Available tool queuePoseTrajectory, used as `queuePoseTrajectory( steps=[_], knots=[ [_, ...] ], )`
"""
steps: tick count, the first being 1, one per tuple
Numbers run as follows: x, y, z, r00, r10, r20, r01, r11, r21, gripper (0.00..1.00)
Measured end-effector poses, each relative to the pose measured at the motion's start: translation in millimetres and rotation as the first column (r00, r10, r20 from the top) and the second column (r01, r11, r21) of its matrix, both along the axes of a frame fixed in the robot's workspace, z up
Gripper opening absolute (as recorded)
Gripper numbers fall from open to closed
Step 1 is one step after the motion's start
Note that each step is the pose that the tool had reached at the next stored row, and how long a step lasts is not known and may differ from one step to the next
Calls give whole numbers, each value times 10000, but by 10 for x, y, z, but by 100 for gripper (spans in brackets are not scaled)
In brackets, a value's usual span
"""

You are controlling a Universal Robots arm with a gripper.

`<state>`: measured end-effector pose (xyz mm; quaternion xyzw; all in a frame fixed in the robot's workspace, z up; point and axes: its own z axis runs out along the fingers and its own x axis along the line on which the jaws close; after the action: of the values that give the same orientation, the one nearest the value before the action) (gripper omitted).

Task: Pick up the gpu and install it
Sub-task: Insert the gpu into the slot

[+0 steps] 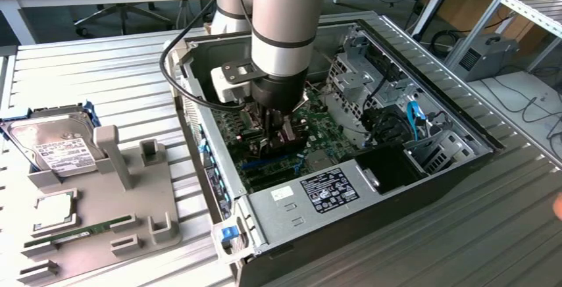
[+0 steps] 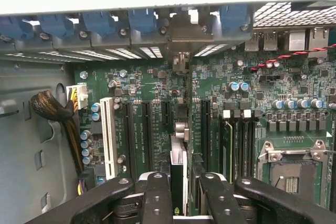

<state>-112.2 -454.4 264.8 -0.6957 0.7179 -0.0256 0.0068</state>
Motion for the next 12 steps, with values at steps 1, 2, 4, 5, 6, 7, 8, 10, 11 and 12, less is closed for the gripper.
queuePoseTrajectory(
  steps=[1,2,4,5,6,7,8,10,11,12],
  knots=[
    [0,3,0,10000,43,0,-43,10000,0,26],
    [-1,13,0,10000,89,0,-89,10000,-1,26],
    [0,53,-2,9999,155,0,-155,9999,-1,26],
    [0,69,-4,9999,170,0,-170,9999,-1,26],
    [0,76,-8,9998,183,0,-183,9998,-1,26],
    [0,77,-13,9998,186,1,-186,9998,0,26],
    [-1,76,-16,9998,188,-1,-188,9998,-3,26],
    [-5,76,-22,9998,187,-1,-187,9998,-6,26],
    [-6,77,-26,9998,187,0,-187,9998,-4,26],
    [-8,76,-29,9998,187,-1,-187,9998,-5,26]
  ],
)
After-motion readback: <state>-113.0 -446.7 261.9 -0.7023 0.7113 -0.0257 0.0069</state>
